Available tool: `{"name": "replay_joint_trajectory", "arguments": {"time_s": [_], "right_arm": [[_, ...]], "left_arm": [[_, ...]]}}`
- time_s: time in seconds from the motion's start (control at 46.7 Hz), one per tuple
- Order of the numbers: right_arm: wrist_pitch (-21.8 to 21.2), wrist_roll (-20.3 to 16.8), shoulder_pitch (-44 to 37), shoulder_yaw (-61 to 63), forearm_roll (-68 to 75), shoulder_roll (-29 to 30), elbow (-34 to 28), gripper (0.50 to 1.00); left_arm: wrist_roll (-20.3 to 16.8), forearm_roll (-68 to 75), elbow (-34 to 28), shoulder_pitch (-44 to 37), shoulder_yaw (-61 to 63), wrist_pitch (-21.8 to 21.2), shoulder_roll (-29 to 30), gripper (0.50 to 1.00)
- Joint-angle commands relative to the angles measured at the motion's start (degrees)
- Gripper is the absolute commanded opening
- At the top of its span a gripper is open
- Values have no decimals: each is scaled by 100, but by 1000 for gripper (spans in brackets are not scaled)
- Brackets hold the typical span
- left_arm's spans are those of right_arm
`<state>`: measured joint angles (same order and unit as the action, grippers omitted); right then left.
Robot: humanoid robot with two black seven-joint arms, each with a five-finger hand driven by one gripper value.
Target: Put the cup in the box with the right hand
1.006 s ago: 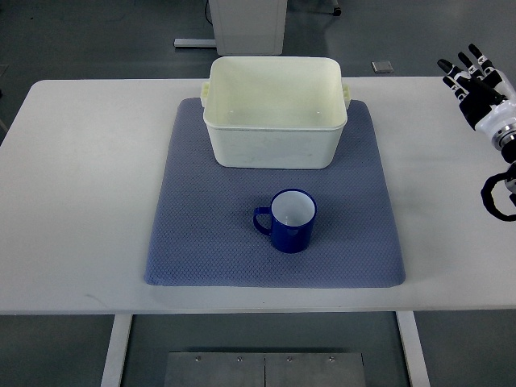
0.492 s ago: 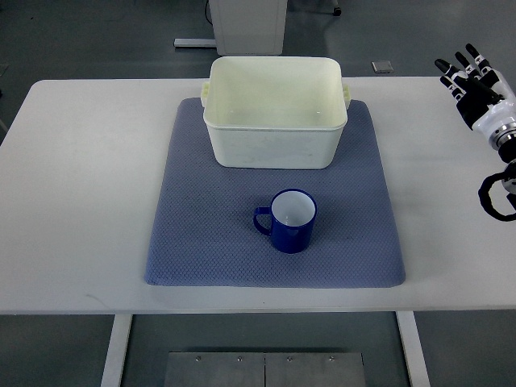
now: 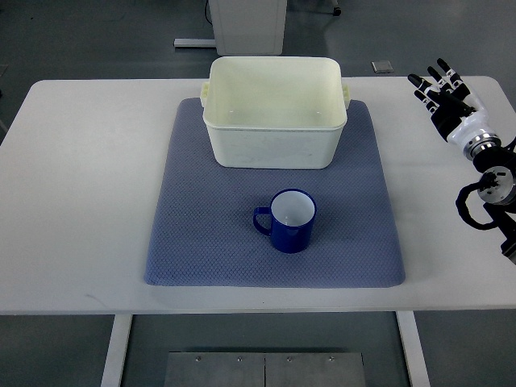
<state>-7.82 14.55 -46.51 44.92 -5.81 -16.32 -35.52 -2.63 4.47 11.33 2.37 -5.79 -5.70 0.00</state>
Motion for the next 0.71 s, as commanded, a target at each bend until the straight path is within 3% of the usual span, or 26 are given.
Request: {"name": "replay_joint_trajectory", "arguments": {"time_s": [0.0, 0.685], "right_arm": [[0, 4, 10, -18, 1, 23, 45, 1000], [-9, 4, 89, 0, 1, -21, 133, 1000]], "left_arm": [[-1, 1, 0, 0, -1, -1, 0, 1000], [-1, 1, 0, 0, -1, 8, 0, 1000]]}}
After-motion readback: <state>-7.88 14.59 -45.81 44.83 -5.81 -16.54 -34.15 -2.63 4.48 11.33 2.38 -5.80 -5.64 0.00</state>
